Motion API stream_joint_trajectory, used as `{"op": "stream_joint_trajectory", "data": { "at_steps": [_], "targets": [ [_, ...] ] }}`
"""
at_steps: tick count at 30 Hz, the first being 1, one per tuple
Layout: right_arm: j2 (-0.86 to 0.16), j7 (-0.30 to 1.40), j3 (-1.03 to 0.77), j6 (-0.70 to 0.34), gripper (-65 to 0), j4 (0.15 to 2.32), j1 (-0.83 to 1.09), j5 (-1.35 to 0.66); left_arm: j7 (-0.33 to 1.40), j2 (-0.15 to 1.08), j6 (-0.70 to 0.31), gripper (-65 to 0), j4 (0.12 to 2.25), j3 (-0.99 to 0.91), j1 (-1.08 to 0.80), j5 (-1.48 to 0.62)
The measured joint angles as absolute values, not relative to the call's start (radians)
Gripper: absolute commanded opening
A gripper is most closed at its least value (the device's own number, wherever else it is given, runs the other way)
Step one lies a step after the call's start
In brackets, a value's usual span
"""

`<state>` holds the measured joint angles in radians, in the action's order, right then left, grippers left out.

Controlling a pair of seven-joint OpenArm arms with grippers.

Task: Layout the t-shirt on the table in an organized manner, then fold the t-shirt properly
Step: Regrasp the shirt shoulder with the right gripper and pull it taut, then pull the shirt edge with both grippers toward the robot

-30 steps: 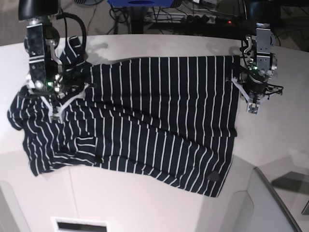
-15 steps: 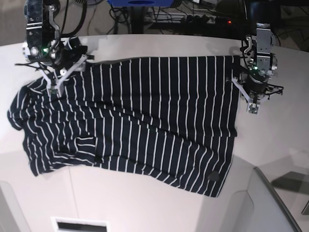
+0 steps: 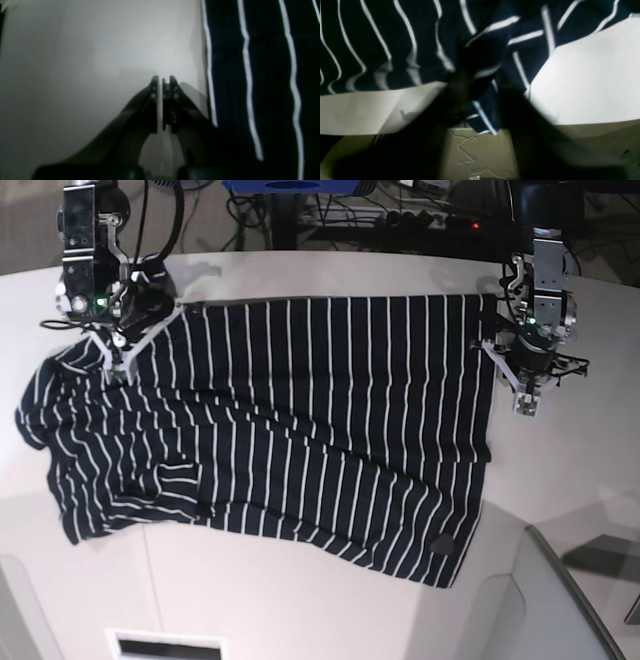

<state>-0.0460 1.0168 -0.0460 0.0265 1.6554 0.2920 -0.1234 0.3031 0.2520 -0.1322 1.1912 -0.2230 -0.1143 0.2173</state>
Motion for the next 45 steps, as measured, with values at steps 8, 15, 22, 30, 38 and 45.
{"op": "stream_joint_trajectory", "data": {
  "at_steps": [8, 15, 22, 30, 38, 45],
  "targets": [
    [-0.053, 1.021, -0.233, 0.026, -65.0, 1.726, 0.362, -0.117, 0.303, 0.252, -0.132, -65.0, 1.191, -0.223, -0.114, 0.217],
    [-0.047, 1.018, -0.266, -0.059, -64.8, 1.735, 0.374, -0.121, 0.302, 0.243, -0.132, -65.0, 1.192, -0.214, -0.114, 0.213],
    [-0.024, 1.024, -0.266, -0.080, -64.8, 1.734, 0.347, -0.113, 0.303, 0.130, -0.131, -65.0, 1.306, -0.129, -0.161, 0.213],
    [-0.030, 1.020, -0.268, -0.080, -64.8, 1.666, 0.336, -0.111, 0.256, 0.073, -0.112, -65.0, 1.319, 0.106, -0.224, 0.213],
    [-0.024, 1.021, -0.278, -0.082, -52.4, 1.680, 0.336, -0.116, 0.079, 0.090, -0.111, -65.0, 1.135, 0.142, -0.133, 0.188],
    [0.006, 1.019, -0.356, -0.088, -23.9, 1.731, 0.335, -0.115, 0.052, 0.157, -0.122, -65.0, 1.126, 0.141, -0.131, 0.175]
  ]
}}
